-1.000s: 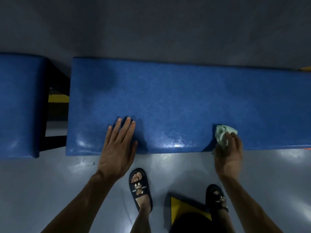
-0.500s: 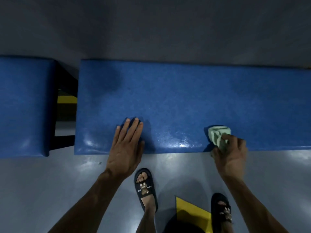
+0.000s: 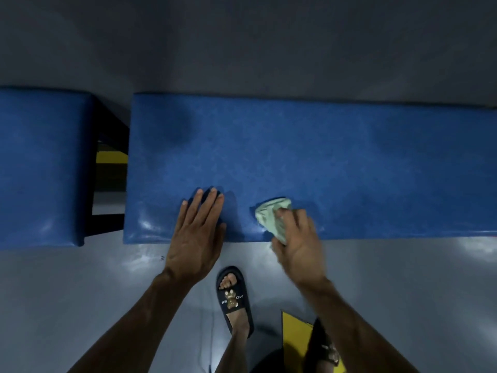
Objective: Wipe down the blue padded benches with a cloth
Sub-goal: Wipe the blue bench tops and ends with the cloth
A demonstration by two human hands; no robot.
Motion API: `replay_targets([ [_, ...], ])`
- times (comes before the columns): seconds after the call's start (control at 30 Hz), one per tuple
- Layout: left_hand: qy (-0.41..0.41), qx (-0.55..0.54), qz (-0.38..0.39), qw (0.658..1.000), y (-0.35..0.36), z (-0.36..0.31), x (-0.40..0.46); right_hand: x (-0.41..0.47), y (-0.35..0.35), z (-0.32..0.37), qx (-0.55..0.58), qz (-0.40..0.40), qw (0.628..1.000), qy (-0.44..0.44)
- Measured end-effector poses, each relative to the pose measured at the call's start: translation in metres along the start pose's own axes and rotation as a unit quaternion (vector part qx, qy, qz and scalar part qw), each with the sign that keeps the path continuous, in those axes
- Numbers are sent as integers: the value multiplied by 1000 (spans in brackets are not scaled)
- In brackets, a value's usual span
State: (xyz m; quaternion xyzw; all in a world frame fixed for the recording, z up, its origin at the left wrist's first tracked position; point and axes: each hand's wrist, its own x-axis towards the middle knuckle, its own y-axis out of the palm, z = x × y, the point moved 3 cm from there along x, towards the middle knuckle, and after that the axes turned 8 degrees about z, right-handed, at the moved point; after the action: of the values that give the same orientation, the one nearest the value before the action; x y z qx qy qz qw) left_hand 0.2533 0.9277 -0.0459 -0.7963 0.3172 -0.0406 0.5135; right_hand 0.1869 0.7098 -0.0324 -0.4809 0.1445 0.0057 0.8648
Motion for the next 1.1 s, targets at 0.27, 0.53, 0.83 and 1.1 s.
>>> replay_targets([
  [0.27,-11,-9,2,1000,0,1,2,-4,-47,-79,-28,-67,981,182],
  [0.53,-17,2,8,1000,4,-2,0,8,10,14,28,-13,997,72],
  [0.83,-16,-4,14,1000,5,-10,3,-14,-83,-121,-63,-30,975,210],
  [1.1,-56,-9,21,998,10,-12,-2,-23,8,-23,74,-55,973,213],
])
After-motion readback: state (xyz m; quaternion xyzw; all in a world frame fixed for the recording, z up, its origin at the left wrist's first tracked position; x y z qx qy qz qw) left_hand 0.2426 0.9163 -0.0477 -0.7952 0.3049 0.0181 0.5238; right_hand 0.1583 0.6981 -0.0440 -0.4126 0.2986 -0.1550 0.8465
